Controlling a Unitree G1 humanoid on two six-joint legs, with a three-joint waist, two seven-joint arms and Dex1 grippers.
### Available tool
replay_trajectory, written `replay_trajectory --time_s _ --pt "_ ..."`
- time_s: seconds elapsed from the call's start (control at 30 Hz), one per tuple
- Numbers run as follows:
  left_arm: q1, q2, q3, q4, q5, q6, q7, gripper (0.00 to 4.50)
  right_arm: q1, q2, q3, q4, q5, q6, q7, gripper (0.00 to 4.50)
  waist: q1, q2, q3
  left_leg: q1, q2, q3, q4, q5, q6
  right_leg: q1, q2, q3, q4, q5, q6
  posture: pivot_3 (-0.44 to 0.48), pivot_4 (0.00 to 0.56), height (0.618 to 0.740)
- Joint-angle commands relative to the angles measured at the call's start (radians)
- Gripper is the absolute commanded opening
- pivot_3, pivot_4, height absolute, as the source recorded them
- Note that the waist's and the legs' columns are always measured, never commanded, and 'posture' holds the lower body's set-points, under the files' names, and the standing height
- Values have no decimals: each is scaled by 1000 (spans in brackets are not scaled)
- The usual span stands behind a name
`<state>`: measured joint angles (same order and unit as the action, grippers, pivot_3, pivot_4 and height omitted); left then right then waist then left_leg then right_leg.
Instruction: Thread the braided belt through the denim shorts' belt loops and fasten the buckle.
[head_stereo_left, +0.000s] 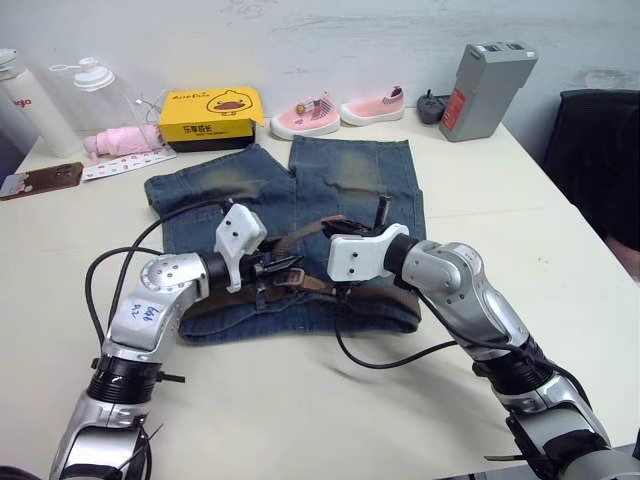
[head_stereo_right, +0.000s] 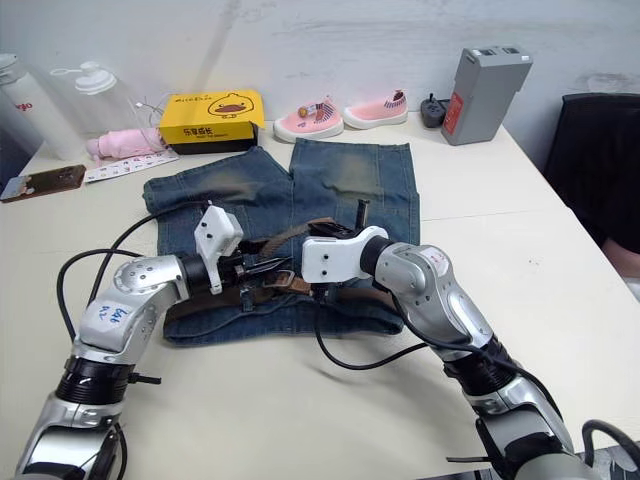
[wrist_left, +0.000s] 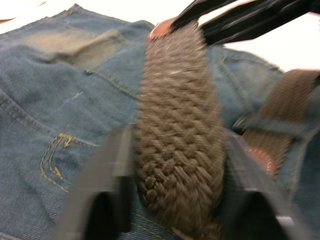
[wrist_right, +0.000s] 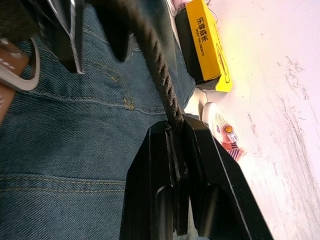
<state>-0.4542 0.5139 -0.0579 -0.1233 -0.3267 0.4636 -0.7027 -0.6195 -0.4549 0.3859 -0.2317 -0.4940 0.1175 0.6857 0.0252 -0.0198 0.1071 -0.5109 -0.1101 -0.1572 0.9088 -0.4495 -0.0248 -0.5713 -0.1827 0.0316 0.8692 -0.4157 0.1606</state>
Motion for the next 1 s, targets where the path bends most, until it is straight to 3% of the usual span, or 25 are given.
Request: replay_trajectory --time_s 0.03,0.07,0.2,0.27,0.3,0.4,0.53,0.7,0.8,0.97,1.0 --pt "-19 -24 34 -33 -14 -32 17 244 -7 3 -20 -43 11 7 8 0 -1 0 0 0 0 0 0 0 0 0 0 0 0 0 0 0 150 636" --pt "-14 -36 42 -47 -28 -24 20 12 -5 3 -22 -44 12 12 9 0 -1 0 0 0 1 0 0 0 0 0 0 0 0 0 0 0 150 636" --pt "15 -94 75 -102 -81 12 57 12 1 16 -33 -46 27 44 2 0 -1 0 0 0 0 0 0 0 0 0 0 0 0 0 0 0 150 636" --pt "18 -126 100 -111 -109 39 88 0 6 51 -62 -53 57 100 -16 787 -1 0 0 0 1 0 0 0 0 0 -1 0 0 0 0 0 150 636" --pt "18 -137 110 -115 -121 50 99 0 9 65 -74 -57 69 126 -19 962 -1 0 0 0 1 0 0 0 0 0 -1 0 0 0 0 0 150 636" --pt "22 -187 158 -130 -187 88 141 0 20 106 -133 -57 91 337 -6 2428 1 0 0 0 1 -1 0 0 0 0 0 0 0 0 0 0 150 636" --pt "40 -213 178 -157 -229 117 167 0 26 95 -145 -62 104 431 5 4459 1 0 0 0 -1 -1 0 1 0 1 1 -1 -1 0 0 0 150 636" --pt "65 -265 217 -183 -300 154 217 0 24 169 -157 -127 220 545 25 4491 -3 0 0 0 1 0 -1 1 0 0 -1 0 -1 0 0 0 150 636" --pt "70 -283 238 -193 -342 175 238 0 23 223 -135 -195 334 617 82 3627 -4 0 0 0 2 -1 -1 1 -1 0 -1 0 -1 1 1 0 150 636" --pt "90 -281 235 -208 -366 187 247 0 39 213 -46 -219 397 706 110 1126 0 0 0 1 0 -1 -1 1 -1 2 0 -1 -2 1 1 0 150 636" --pt "92 -280 236 -213 -373 189 249 0 39 207 -24 -197 388 710 97 1126 2 0 0 1 0 -1 -1 1 -1 2 0 -1 -2 1 1 0 150 636"
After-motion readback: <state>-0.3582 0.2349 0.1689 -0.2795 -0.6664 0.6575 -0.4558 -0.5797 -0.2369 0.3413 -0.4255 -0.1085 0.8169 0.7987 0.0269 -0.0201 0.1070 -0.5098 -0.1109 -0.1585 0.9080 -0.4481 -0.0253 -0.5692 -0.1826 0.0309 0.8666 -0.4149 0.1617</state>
